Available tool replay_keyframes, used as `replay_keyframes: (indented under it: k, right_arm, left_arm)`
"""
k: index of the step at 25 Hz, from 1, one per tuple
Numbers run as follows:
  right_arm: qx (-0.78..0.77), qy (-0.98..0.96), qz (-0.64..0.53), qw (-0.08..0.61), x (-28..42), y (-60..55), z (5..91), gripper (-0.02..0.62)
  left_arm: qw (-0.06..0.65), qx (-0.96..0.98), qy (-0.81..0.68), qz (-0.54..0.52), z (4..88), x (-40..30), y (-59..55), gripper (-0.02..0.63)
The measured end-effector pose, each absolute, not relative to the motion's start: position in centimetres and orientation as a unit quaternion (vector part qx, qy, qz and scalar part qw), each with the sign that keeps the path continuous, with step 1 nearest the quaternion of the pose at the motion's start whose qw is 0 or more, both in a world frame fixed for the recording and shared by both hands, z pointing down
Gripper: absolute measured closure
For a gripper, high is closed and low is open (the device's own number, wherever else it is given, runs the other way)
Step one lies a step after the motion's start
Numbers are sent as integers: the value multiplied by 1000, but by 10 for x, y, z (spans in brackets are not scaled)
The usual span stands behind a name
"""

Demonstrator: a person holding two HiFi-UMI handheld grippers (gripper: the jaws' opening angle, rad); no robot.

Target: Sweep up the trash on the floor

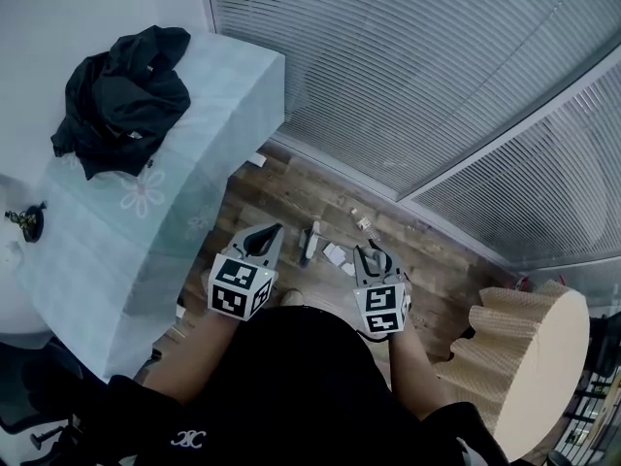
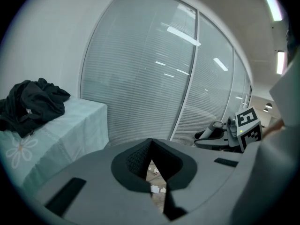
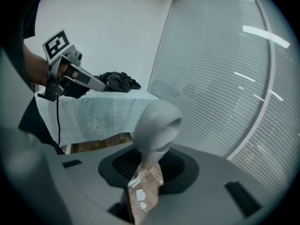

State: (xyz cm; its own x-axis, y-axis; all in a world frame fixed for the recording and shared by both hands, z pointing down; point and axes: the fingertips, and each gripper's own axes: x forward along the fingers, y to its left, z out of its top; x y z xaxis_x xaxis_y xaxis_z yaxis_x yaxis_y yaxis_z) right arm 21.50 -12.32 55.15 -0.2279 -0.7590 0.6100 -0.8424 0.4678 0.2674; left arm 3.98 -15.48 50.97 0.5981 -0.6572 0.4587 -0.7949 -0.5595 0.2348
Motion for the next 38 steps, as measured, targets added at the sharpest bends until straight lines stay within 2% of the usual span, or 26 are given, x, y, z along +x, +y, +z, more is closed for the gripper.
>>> replay_keyframes:
  k: [7,13,20,30,34,38]
  right_arm:
    - [515,-780,38,352,218,-134,544,479]
    - [539,-781,17,316,229,-153,514,479]
    - [534,-777,-33,333,260,-173,487,477]
    - [599,-717,-78,348,347,-217,460,474]
    - [694,-646,-72,311,409,-243,453,472]
    - [818,-530,-9,222,495,-264,444,482]
  left_arm:
    - [211,870,-416,159,509,46,-158,611]
    - [211,869,-418,158,509,43,-159,612]
    - [211,867,-423,160,509,38,-162,612]
    - [204,864,-427,174,508,30,-156,612]
    - [201,860,-430,187,511,27,-150,612]
    - [203,854,-433,204,513,25,-140,612]
